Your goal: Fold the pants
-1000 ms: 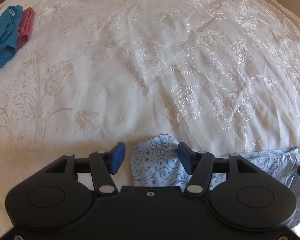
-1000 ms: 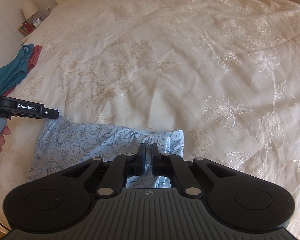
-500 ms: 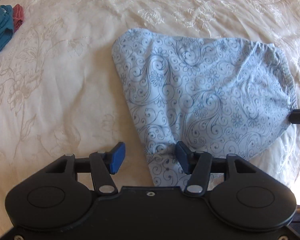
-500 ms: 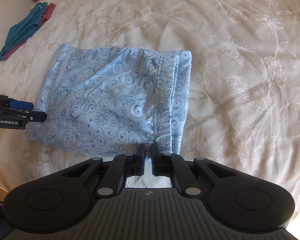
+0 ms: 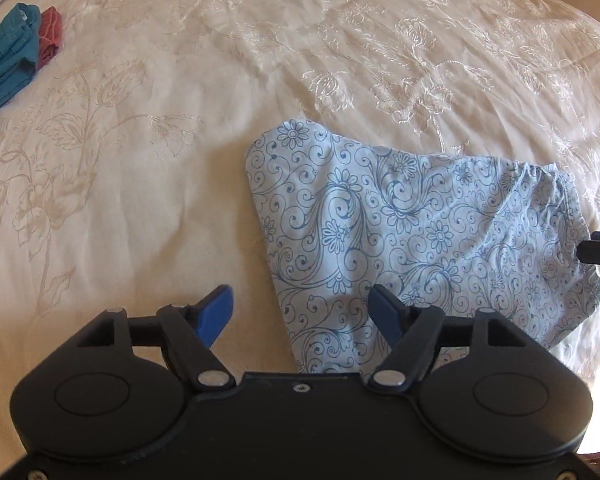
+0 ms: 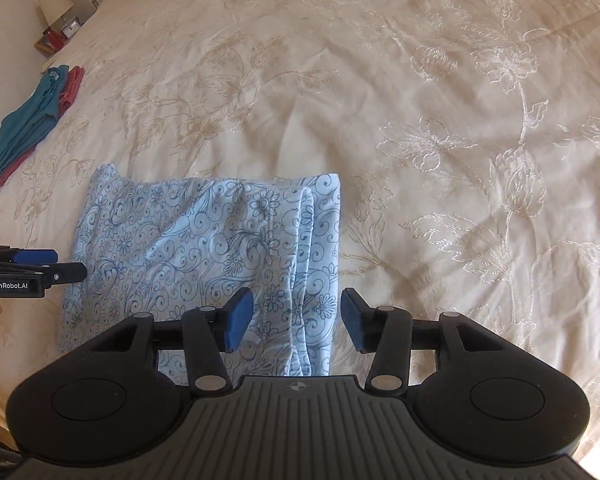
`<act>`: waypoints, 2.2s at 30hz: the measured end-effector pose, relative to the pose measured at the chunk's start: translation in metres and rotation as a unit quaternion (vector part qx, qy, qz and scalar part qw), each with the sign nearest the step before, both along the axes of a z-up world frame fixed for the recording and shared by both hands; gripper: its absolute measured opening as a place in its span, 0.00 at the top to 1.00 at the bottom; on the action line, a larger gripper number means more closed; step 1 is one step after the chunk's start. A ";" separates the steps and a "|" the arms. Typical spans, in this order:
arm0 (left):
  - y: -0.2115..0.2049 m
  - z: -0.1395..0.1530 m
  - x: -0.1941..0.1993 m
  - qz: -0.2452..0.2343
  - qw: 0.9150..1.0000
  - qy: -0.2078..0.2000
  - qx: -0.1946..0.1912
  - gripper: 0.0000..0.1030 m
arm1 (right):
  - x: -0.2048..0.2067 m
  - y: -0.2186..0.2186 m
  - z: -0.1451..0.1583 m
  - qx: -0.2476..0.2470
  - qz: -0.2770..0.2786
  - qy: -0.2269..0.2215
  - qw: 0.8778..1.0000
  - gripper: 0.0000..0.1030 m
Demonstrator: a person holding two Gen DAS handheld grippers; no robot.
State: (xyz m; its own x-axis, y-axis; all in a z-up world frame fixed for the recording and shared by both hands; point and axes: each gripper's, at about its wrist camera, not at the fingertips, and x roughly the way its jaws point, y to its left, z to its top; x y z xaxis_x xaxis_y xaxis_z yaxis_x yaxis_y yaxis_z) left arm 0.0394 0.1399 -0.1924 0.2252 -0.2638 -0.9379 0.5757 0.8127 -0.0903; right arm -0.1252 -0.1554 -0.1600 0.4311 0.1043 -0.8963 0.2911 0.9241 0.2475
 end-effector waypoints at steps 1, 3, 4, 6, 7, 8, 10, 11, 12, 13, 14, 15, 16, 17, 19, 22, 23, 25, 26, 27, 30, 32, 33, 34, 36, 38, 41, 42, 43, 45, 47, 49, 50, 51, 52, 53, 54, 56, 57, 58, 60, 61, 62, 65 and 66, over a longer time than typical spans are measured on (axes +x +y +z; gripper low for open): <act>-0.003 -0.005 0.003 -0.002 1.000 0.010 0.002 0.27 | 0.003 -0.003 -0.004 0.002 0.000 0.004 1.000 0.54; -0.007 -0.016 0.006 0.001 1.000 0.023 0.012 0.26 | 0.009 -0.008 -0.015 0.016 -0.002 0.013 1.000 0.54; -0.007 -0.019 0.008 0.004 1.000 0.027 0.010 0.24 | 0.011 -0.011 -0.019 0.027 -0.005 0.015 1.000 0.53; -0.007 -0.023 0.010 0.007 1.000 0.030 0.005 0.20 | 0.014 -0.014 -0.027 0.046 -0.008 0.015 0.999 0.51; -0.007 -0.024 0.012 0.008 1.000 0.031 -0.001 0.16 | 0.015 -0.015 -0.030 0.054 -0.008 0.013 0.998 0.50; -0.007 -0.026 0.014 0.009 0.999 0.031 -0.006 0.12 | 0.017 -0.016 -0.032 0.062 -0.007 0.010 0.998 0.49; -0.007 -0.028 0.019 0.014 0.999 0.036 -0.021 0.08 | 0.021 -0.015 -0.037 0.077 -0.001 0.000 0.997 0.47; -0.008 -0.030 0.021 0.017 0.999 0.038 -0.025 0.07 | 0.023 -0.015 -0.038 0.081 0.001 -0.003 0.997 0.46; -0.010 -0.031 0.022 0.018 0.999 0.037 -0.027 0.06 | 0.025 -0.015 -0.039 0.088 0.003 -0.005 0.996 0.46; -0.013 -0.032 0.024 0.018 0.999 0.035 -0.028 0.04 | 0.028 -0.016 -0.040 0.095 0.003 -0.005 0.995 0.46; -0.017 -0.034 0.025 0.016 0.999 0.031 -0.028 0.04 | 0.030 -0.017 -0.041 0.103 0.002 -0.004 0.995 0.46; -0.021 -0.034 0.025 0.013 0.999 0.027 -0.029 0.03 | 0.032 -0.020 -0.041 0.115 -0.003 -0.006 0.993 0.46; -0.025 -0.034 0.026 0.008 0.999 0.023 -0.030 0.04 | 0.032 -0.022 -0.041 0.127 -0.010 -0.008 0.992 0.52; -0.027 -0.033 0.027 0.006 0.999 0.022 -0.032 0.09 | 0.032 -0.024 -0.041 0.136 -0.018 -0.010 0.990 0.59; -0.029 -0.027 0.028 0.001 0.999 0.023 -0.047 0.29 | 0.032 -0.025 -0.036 0.137 -0.023 -0.009 0.990 0.80; -0.029 -0.017 0.028 0.012 0.997 0.034 -0.070 0.65 | 0.032 -0.019 -0.023 0.125 -0.014 -0.012 0.992 0.84; -0.028 -0.013 0.028 0.018 0.996 0.039 -0.076 0.73 | 0.032 -0.016 -0.018 0.118 -0.011 -0.014 0.993 0.84; -0.027 -0.001 0.023 0.026 0.996 0.028 -0.075 0.76 | 0.033 -0.011 -0.005 0.109 -0.006 -0.021 0.994 0.84; -0.027 0.005 0.021 0.029 0.997 0.021 -0.076 0.77 | 0.034 -0.010 0.003 0.108 -0.004 -0.027 0.994 0.84; -0.027 0.012 0.019 0.032 0.996 0.015 -0.078 0.78 | 0.037 -0.009 0.012 0.110 -0.001 -0.035 0.993 0.84; -0.025 0.037 0.021 0.042 0.995 -0.008 -0.087 0.79 | 0.047 -0.007 0.036 0.109 0.013 -0.053 0.993 0.84; -0.023 0.053 0.033 0.052 0.994 -0.021 -0.095 0.79 | 0.061 -0.007 0.051 0.105 0.026 -0.071 0.992 0.84; -0.021 0.062 0.041 0.057 0.993 -0.026 -0.103 0.79 | 0.068 -0.007 0.056 0.104 0.031 -0.078 0.991 0.84; -0.021 0.069 0.054 0.061 0.992 -0.031 -0.111 0.79 | 0.080 -0.009 0.062 0.105 0.036 -0.086 0.990 0.84; -0.018 0.082 0.075 0.063 0.990 -0.040 -0.118 0.79 | 0.104 -0.014 0.069 0.111 0.039 -0.098 0.988 0.84; -0.020 0.088 0.102 0.064 0.989 -0.047 -0.126 0.79 | 0.129 -0.018 0.071 0.115 0.044 -0.105 0.987 0.84; -0.029 0.086 0.137 0.058 0.989 -0.063 -0.119 0.76 | 0.164 -0.022 0.067 0.106 0.059 -0.108 0.987 0.84; -0.032 0.081 0.147 0.059 0.990 -0.063 -0.115 0.74 | 0.175 -0.022 0.062 0.099 0.063 -0.109 0.987 0.84; -0.036 0.073 0.158 0.063 0.990 -0.063 -0.106 0.65 | 0.187 -0.022 0.057 0.090 0.062 -0.108 0.988 0.84; -0.038 0.054 0.176 0.080 0.992 -0.071 -0.071 0.54 | 0.205 -0.025 0.043 0.059 0.050 -0.105 0.991 0.81; -0.039 0.036 0.187 0.107 0.989 -0.103 -0.008 0.56 | 0.221 -0.031 0.022 0.006 0.033 -0.076 0.997 0.76; -0.040 0.022 0.194 0.120 0.986 -0.110 0.047 0.57 | 0.230 -0.038 0.006 -0.048 0.009 -0.035 0.998 0.76; -0.041 0.020 0.194 0.119 0.985 -0.108 0.056 0.57 | 0.231 -0.042 0.003 -0.060 -0.003 -0.028 0.998 0.76; -0.040 0.020 0.190 0.115 0.986 -0.110 0.055 0.57 | 0.228 -0.044 0.004 -0.062 -0.012 -0.034 0.997 0.76; -0.040 0.025 0.181 0.107 0.986 -0.121 0.044 0.56 | 0.221 -0.046 0.010 -0.062 -0.023 -0.051 0.997 0.76; -0.040 0.031 0.174 0.100 0.986 -0.132 0.035 0.55 | 0.213 -0.045 0.017 -0.060 -0.026 -0.076 0.995 0.76; -0.043 0.038 0.164 0.092 0.985 -0.147 0.027 0.53 | 0.203 -0.039 0.027 -0.061 -0.024 -0.105 0.992 0.77; -0.053 0.045 0.147 0.080 0.982 -0.169 0.013 0.40 | 0.187 -0.023 0.039 -0.058 0.000 -0.145 0.988 0.76; -0.056 0.045 0.138 0.074 0.982 -0.175 0.007 0.38 | 0.182 -0.012 0.042 -0.046 0.026 -0.156 0.986 0.77; -0.063 0.045 0.130 0.067 0.982 -0.176 -0.001 0.38 | 0.180 -0.002 0.040 -0.039 0.046 -0.155 0.986 0.77; -0.072 0.036 0.119 0.060 0.984 -0.165 -0.011 0.37 | 0.181 0.017 0.030 -0.039 0.082 -0.134 0.987 0.79; -0.076 0.030 0.116 0.060 0.986 -0.157 -0.010 0.37 | 0.179 0.024 0.022 -0.048 0.093 -0.121 0.987 0.79; -0.078 0.023 0.114 0.062 0.987 -0.148 -0.005 0.37 | 0.177 0.027 0.012 -0.064 0.096 -0.107 0.988 0.80; -0.073 -0.004 0.113 0.082 0.990 -0.115 0.021 0.38 | 0.172 0.018 -0.016 -0.095 0.071 -0.053 0.992 0.86; -0.067 -0.015 0.113 0.089 0.991 -0.100 0.031 0.37 | 0.168 0.015 -0.021 -0.100 0.064 -0.037 0.992 0.96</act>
State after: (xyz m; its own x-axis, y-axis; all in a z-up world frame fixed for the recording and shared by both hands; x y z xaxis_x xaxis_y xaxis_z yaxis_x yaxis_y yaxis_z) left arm 0.1522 0.0730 -0.2072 0.4460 -0.1459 -0.8831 0.4246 0.9030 0.0652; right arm 0.0432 -0.1407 -0.1808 0.4906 -0.0148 -0.8713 0.1557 0.9853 0.0709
